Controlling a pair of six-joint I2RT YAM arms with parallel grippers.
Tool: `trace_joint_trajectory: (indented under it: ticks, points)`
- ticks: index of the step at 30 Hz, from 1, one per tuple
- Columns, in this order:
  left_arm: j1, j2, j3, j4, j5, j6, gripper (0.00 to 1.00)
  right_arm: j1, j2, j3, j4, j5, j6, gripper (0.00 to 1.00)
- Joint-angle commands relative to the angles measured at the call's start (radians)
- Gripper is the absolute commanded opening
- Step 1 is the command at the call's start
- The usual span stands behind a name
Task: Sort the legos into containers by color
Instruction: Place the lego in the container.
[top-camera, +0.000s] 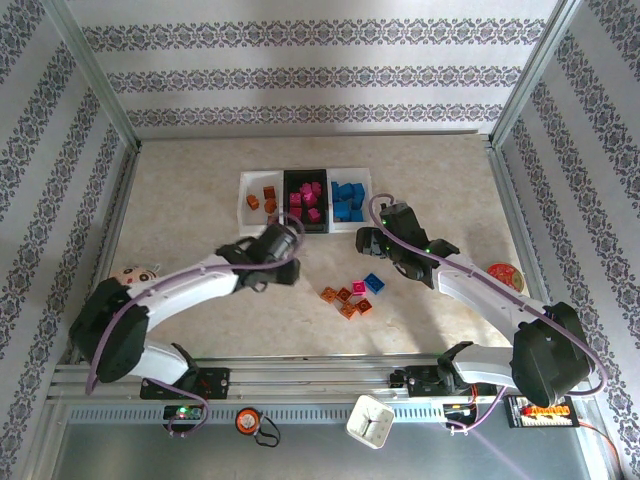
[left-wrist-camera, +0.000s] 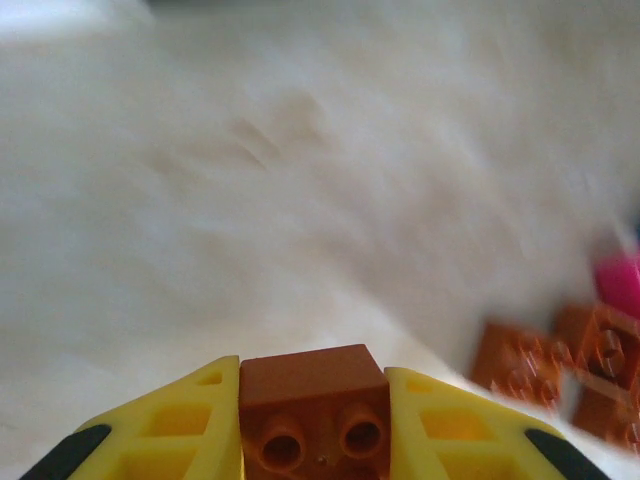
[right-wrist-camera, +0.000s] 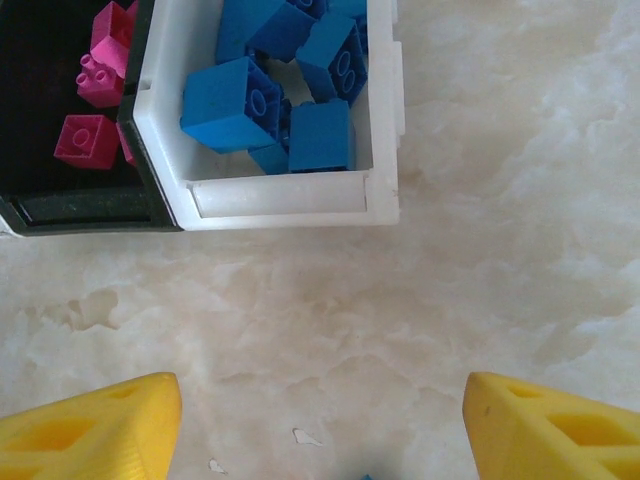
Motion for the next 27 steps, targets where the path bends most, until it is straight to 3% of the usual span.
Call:
trace_joint_trajectory:
  ticks: [1,8,15,21,27]
  points:
    - [0.144,0.003,0.057,0.062,-0.003,0.052,0.24,-0.007,0.002,-0.014,0.012,-0.002,0.010,0.74]
    - [0.325,0.263,0.332,0.069,0.011,0.093,0.24,-0.008,0.005,-0.016,0.003,-0.005,0.008,0.74]
    - [0.392,0.479,0.553,-0.011,-0.013,0.119,0.25,-0.007,-0.017,-0.037,-0.010,-0.025,0.006,0.75]
    - [0.399,0.560,0.660,-0.055,0.002,0.114,0.51,0.004,-0.012,-0.043,-0.041,-0.128,-0.019,0.75]
    - [0.391,0.430,0.590,0.018,0.096,0.066,0.74,0.053,-0.026,-0.068,-0.122,-0.209,-0.063,0.73]
